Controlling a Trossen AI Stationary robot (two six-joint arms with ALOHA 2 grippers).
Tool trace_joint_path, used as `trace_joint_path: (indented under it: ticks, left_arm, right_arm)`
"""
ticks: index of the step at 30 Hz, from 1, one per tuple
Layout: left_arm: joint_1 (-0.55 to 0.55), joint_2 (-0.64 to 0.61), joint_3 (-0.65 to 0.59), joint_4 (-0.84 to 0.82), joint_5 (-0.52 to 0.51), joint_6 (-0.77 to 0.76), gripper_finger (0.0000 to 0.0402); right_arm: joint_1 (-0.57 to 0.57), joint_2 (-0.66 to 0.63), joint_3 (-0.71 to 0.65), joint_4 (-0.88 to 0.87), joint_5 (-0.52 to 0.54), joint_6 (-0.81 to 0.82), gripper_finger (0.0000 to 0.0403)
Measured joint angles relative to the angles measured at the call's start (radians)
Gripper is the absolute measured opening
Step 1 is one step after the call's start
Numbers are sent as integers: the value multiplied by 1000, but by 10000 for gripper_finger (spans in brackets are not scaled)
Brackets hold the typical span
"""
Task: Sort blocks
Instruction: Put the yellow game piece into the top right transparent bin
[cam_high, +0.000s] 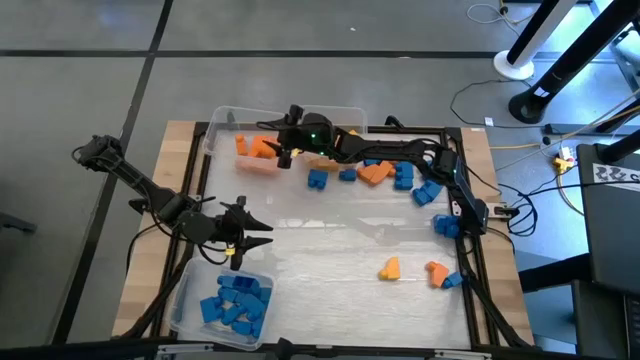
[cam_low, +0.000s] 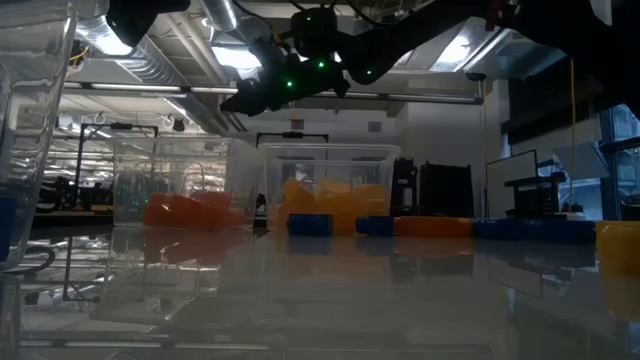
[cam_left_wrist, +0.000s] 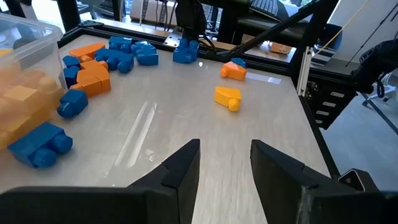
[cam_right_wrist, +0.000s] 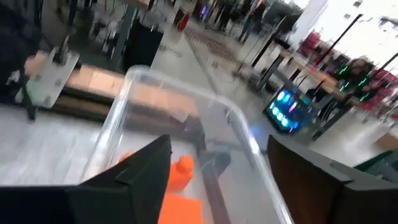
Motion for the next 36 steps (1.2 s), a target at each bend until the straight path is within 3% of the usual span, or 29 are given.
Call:
trace_joint_path:
  ticks: [12, 17, 23, 31, 36]
  left_arm:
    - [23, 147, 0, 156, 21, -1, 132]
    - [75, 257, 1, 335, 162, 60, 132]
    - [161, 407, 20, 550, 362, 114, 132]
    - [264, 607, 150, 558, 473, 117, 132]
    - [304, 737, 275, 557, 540, 201, 132]
  right_arm:
    - [-6, -293, 1, -637, 2, -171, 280]
    - [11, -427, 1, -889, 16, -175, 280]
    - [99, -543, 1, -1154, 166, -137, 280]
    - [272, -613, 1, -1484, 376, 65, 280]
    - [408, -617, -1, -1658, 488, 239, 280]
